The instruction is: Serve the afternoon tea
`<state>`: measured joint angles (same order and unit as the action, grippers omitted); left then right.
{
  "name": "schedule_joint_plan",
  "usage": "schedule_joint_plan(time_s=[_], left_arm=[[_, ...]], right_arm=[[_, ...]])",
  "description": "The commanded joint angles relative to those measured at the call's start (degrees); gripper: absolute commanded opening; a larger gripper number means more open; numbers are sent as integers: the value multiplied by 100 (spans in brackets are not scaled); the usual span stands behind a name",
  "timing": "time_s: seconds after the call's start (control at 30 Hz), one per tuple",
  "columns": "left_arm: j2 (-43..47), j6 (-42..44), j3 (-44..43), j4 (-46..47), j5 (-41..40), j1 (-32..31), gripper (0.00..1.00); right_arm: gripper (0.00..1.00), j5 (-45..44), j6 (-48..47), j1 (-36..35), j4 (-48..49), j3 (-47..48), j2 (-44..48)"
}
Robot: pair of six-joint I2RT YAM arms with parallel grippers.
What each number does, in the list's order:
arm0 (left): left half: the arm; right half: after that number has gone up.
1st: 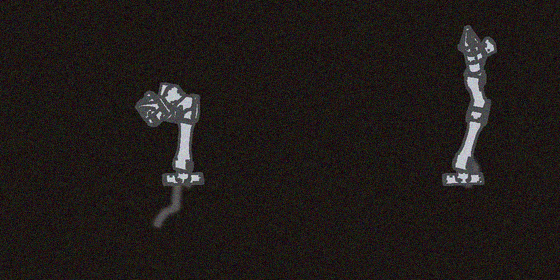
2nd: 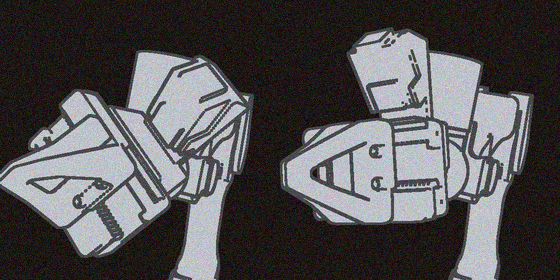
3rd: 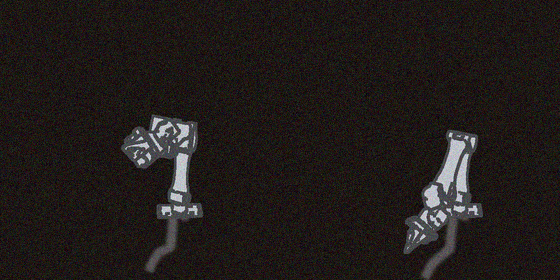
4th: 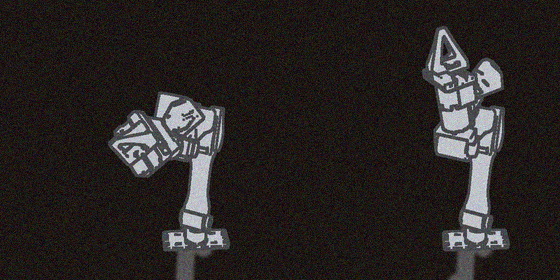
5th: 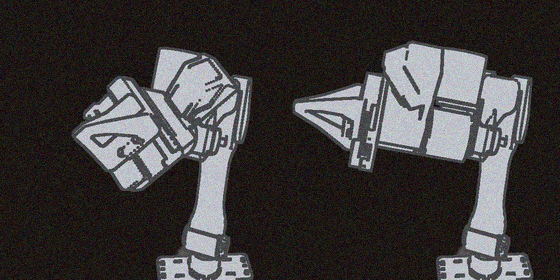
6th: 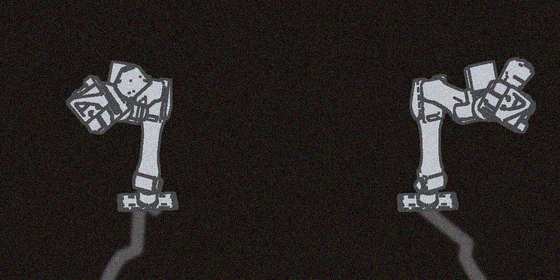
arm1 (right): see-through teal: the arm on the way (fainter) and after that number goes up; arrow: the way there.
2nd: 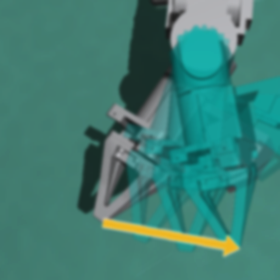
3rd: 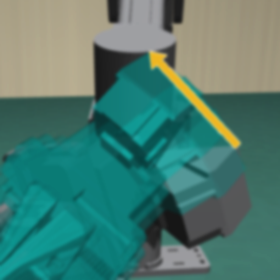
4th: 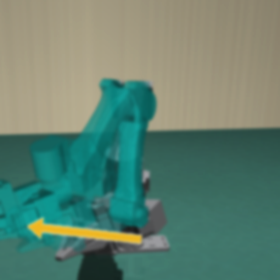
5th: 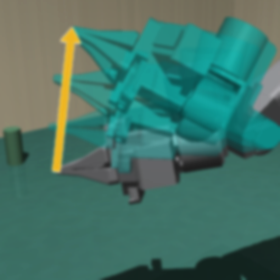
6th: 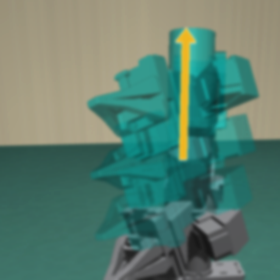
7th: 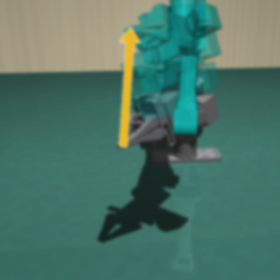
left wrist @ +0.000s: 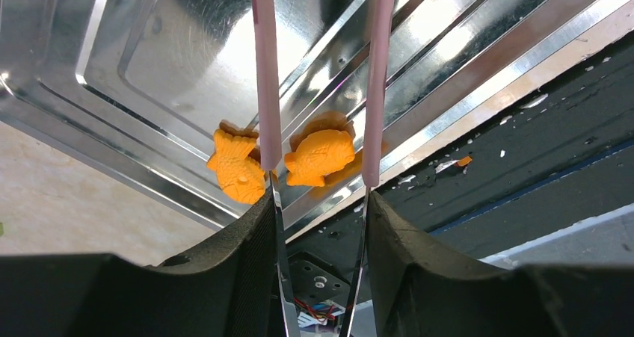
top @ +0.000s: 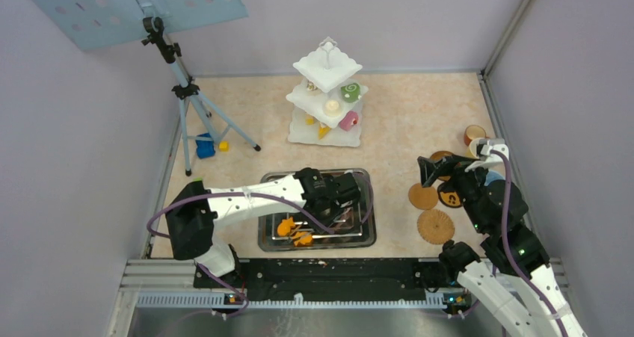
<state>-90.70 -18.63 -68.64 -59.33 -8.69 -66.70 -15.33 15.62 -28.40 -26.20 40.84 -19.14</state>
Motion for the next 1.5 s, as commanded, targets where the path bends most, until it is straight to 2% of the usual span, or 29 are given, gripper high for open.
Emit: schedule_joint_plan(time_s=[0.0,0.27,0.4,0.53,0.83,1.0,1.23,1.47], left_arm=[[197,-100,-286,35,-203,-4,40],[583,-34,-663,-135,-582,254,37],[917,323,-1279,17,-619,833,38],[1128,977,-1847,603,-792,1427,38],[166,2107,-3749,1240,-997,2253,38],[-581,2378,-4573,1190,-931,2550,38],[-847,2302,-4623,1218,-906,2653,38],[-855,2239,-4380,1204,-1013,2653,43]], right_arm=[[94,48,22,-46,159,-9,66],[95,47,27,-43,179,-6,77],[94,60,24,-43,192,2,71],[94,77,13,-45,199,-6,101],[94,116,28,-51,175,3,175],[95,117,22,-48,170,-6,195],[94,117,33,-51,200,-28,200],[94,151,25,-43,229,-42,161]])
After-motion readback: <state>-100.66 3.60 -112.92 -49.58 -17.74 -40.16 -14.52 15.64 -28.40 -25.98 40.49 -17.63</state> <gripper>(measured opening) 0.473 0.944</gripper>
